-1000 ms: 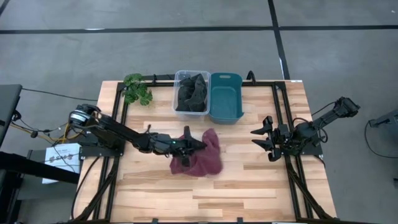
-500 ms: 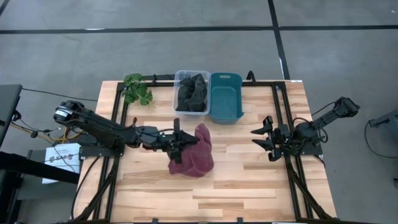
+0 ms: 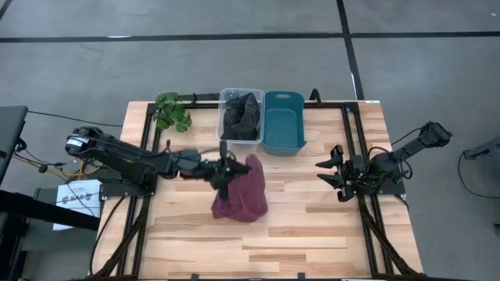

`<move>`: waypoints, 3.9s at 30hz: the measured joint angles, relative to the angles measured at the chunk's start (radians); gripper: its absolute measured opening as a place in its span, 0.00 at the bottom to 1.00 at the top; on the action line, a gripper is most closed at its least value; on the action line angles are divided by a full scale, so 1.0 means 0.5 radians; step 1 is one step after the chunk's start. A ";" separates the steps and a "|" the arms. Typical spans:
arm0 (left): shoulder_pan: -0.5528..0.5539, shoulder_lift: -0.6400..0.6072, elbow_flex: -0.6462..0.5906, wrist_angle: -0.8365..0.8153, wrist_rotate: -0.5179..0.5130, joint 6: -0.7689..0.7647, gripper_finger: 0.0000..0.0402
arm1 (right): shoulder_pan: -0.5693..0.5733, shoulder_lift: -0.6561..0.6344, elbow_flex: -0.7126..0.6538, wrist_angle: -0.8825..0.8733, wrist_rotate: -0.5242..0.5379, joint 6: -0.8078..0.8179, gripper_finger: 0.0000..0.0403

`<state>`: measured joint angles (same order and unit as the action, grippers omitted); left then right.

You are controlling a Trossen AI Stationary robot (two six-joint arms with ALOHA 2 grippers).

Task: Pick & Place hat
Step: Put the red cap into the blue bin

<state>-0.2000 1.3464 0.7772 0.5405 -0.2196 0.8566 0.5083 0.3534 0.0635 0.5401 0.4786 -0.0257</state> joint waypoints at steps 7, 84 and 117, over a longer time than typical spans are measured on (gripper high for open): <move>0.388 0.001 0.324 0.005 0.512 -0.155 0.03 | 0.000 -0.001 0.000 0.048 0.002 -0.065 0.40; 1.068 1.114 0.877 -0.323 0.746 -0.719 0.26 | 0.000 -0.001 0.000 -0.107 0.098 0.000 0.40; 0.918 0.486 0.871 -1.395 0.693 -0.702 0.36 | 0.000 0.000 0.000 -0.127 0.101 0.002 0.40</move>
<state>0.2591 1.5894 1.2129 -0.1571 0.1268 0.5057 0.5083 0.3534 0.0635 0.4767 0.5293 -0.0250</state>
